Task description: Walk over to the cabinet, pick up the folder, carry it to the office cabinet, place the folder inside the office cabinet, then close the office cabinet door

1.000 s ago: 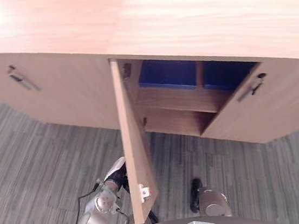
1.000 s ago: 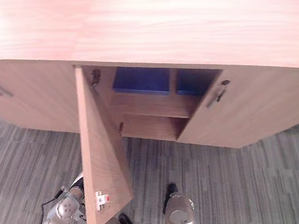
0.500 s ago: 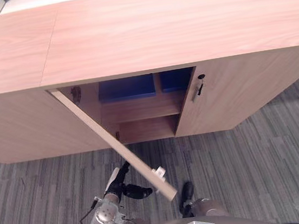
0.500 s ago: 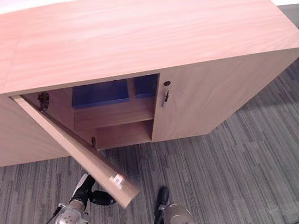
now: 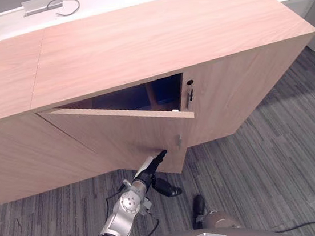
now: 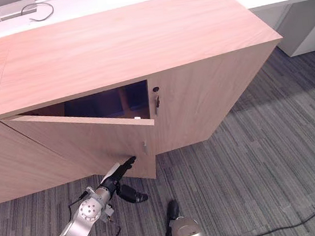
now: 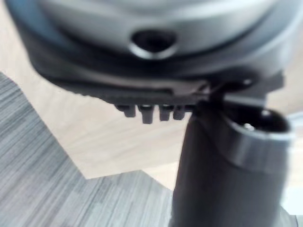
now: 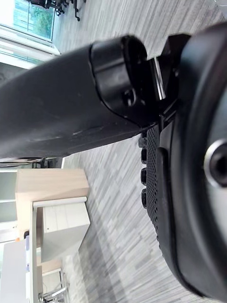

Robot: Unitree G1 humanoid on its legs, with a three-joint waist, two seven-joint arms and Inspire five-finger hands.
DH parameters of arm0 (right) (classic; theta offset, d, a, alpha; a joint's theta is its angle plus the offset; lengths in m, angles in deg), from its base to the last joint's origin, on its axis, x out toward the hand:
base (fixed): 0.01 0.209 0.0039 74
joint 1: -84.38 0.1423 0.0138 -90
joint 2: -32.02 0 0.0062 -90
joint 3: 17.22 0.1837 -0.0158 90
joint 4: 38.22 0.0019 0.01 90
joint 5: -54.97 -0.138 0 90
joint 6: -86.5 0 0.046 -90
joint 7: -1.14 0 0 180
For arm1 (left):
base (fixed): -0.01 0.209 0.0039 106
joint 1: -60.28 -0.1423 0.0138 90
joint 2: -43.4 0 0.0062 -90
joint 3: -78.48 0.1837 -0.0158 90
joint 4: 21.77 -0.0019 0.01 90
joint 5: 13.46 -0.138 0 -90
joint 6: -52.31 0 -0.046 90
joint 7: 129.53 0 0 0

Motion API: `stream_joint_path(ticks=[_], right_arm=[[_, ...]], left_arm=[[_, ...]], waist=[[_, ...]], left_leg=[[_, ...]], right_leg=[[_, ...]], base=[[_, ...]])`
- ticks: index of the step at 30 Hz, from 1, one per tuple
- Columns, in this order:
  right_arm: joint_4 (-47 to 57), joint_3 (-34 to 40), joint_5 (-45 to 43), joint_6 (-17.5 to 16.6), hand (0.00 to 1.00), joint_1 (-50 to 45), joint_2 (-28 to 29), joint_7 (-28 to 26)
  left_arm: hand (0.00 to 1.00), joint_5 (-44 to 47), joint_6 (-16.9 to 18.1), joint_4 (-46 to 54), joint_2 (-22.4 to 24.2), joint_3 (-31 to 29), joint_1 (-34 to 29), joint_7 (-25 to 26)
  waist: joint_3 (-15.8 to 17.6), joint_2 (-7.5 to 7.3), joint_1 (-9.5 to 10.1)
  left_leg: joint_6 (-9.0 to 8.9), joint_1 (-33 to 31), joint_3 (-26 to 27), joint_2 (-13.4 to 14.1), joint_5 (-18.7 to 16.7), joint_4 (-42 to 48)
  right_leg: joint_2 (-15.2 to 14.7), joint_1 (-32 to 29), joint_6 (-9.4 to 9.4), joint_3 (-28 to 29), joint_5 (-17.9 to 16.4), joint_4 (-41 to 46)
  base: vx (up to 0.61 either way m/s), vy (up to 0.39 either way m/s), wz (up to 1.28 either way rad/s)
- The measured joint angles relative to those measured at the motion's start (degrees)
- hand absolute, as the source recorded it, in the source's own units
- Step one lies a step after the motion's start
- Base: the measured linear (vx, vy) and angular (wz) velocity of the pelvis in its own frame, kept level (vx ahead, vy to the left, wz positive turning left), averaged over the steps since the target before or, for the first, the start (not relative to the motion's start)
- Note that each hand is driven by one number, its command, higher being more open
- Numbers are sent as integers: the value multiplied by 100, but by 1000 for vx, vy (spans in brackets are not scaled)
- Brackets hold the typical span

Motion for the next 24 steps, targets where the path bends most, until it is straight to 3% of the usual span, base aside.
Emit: stream_joint_path(ticks=[8,10,13,16,17,21,23,24], right_arm=[[-265,265,502,-103,100,9,49,192],[-285,265,503,-104,100,15,64,193],[-285,264,502,-109,100,28,86,210],[-310,236,489,-130,100,27,225,277],[-303,187,483,-143,100,28,243,305],[-180,184,439,-262,100,33,270,460],[-10,182,467,-379,100,38,186,492],[151,197,544,-441,100,38,123,512]], left_arm=[[100,213,50,-108,6,-51,-72,0],[100,244,120,-437,17,-93,-92,0],[100,257,125,-1304,212,-611,-147,15],[100,650,116,-2395,499,-1833,-195,345],[100,790,114,-2753,598,-2532,-241,552],[100,2186,103,-3544,680,-4294,-436,1188],[100,2914,100,-3673,672,-5076,-793,1327],[100,3192,92,-3745,674,-5343,-952,1340]], waist=[[14,-21,-57],[20,-33,-49],[20,-33,-16],[57,-82,92],[70,-109,147],[150,-172,395],[213,-265,463],[258,-346,506]], left_leg=[[-29,66,-54,21,-21,-27],[-36,89,-124,36,-26,-56],[-52,98,-179,72,-17,-81],[-73,87,-311,142,-2,14],[-71,76,-379,205,0,76],[-58,56,-518,446,9,502],[6,-6,-584,629,53,992],[145,-94,-658,693,141,1378]], right_leg=[[28,35,-24,6,-30,-5],[53,65,-40,-24,-46,-6],[89,81,-63,-80,-65,-6],[146,175,-128,-198,-115,-5],[181,221,-156,-266,-143,-5],[292,391,-228,-343,-260,-4],[347,564,-265,-339,-343,-4],[343,649,-276,-334,-387,-4]], base=[[-91,119,-1],[-67,104,5],[-53,104,4],[-28,98,16],[-9,91,25],[1,79,11],[0,0,0],[15,16,-9]])
